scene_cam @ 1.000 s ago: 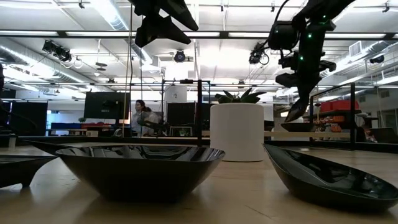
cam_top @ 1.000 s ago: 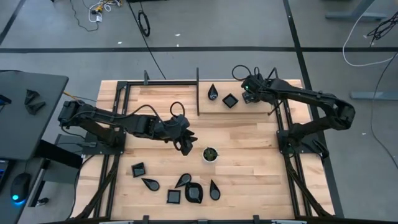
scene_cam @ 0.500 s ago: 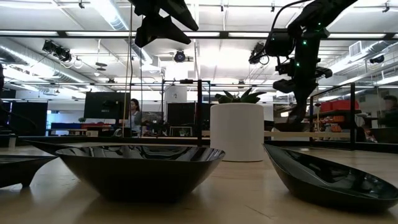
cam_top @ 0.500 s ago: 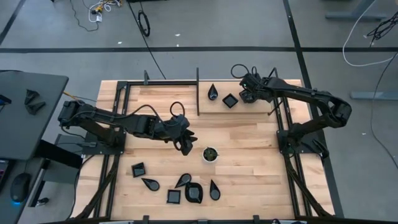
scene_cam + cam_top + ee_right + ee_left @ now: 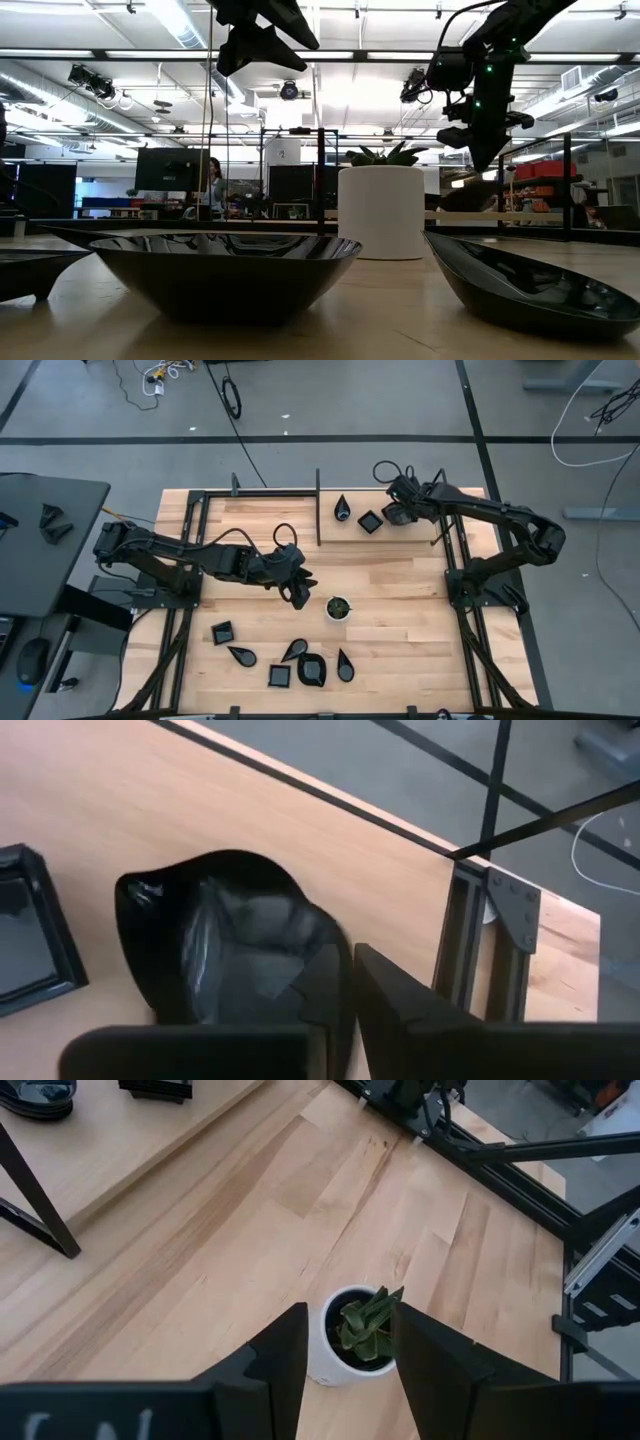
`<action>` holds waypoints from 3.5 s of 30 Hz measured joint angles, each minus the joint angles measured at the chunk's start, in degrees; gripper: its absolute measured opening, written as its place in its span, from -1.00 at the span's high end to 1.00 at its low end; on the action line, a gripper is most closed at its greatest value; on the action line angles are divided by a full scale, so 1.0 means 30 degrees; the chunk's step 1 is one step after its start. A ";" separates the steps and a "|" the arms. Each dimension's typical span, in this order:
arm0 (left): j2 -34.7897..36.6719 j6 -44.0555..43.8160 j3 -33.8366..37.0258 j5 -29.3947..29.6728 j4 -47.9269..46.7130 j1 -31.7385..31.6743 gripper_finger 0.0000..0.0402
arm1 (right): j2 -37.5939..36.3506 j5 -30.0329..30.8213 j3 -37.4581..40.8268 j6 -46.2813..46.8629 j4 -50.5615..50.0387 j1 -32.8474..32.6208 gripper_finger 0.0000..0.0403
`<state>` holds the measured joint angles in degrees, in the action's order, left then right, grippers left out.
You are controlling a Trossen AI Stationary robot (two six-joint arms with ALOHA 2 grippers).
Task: Pick & Place Mini shaped plates
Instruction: Stack the leaf shaped plate on top of the leaf shaped plate on the shelf, then stack the drop shaped plate on top of the drop shaped plate on the shelf
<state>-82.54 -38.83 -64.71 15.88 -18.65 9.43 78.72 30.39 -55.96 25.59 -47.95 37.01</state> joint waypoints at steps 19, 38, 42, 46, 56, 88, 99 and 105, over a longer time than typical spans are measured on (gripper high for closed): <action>0.0007 -0.0342 0.0000 0.0802 0.0014 -0.0037 0.25 | -0.0007 -0.8945 0.0000 -0.4431 -0.1656 0.0529 0.62; 0.0007 -0.0342 0.0000 0.0647 0.0371 -0.0466 0.25 | -0.0067 -0.3717 0.1129 -0.4249 -0.1319 0.0665 0.94; 0.0007 -0.0342 0.0000 0.0749 0.0371 -0.0466 0.25 | -0.0772 -0.3380 0.1129 -0.4191 -0.1164 0.0720 0.98; 0.0007 -0.0342 0.0000 0.0812 0.0371 -0.0466 0.25 | -0.1017 -0.3748 0.1129 -0.4184 -0.0695 0.0724 0.98; 0.0007 -0.0342 0.0000 0.0845 0.0364 -0.0466 0.25 | -0.1027 -0.9220 0.1129 -0.2006 0.3192 -0.1727 0.99; 0.0015 -2.1577 0.3039 -0.3818 -0.5286 1.1178 0.25 | -0.1027 -0.4271 0.1129 0.3878 1.2496 -1.7711 0.98; -0.0109 -3.0463 0.6636 -0.1575 -0.3081 1.5187 0.25 | -0.1027 -0.4275 0.1129 0.3096 1.2571 -1.6632 0.98; -0.0109 -3.0511 0.8424 -0.1269 -0.1624 1.3994 0.25 | -0.1027 -0.4476 0.1122 0.3308 1.2597 -1.6744 0.98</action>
<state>-82.87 -130.36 -39.43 12.07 -23.52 51.41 75.64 16.96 -52.60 35.51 -10.16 -13.22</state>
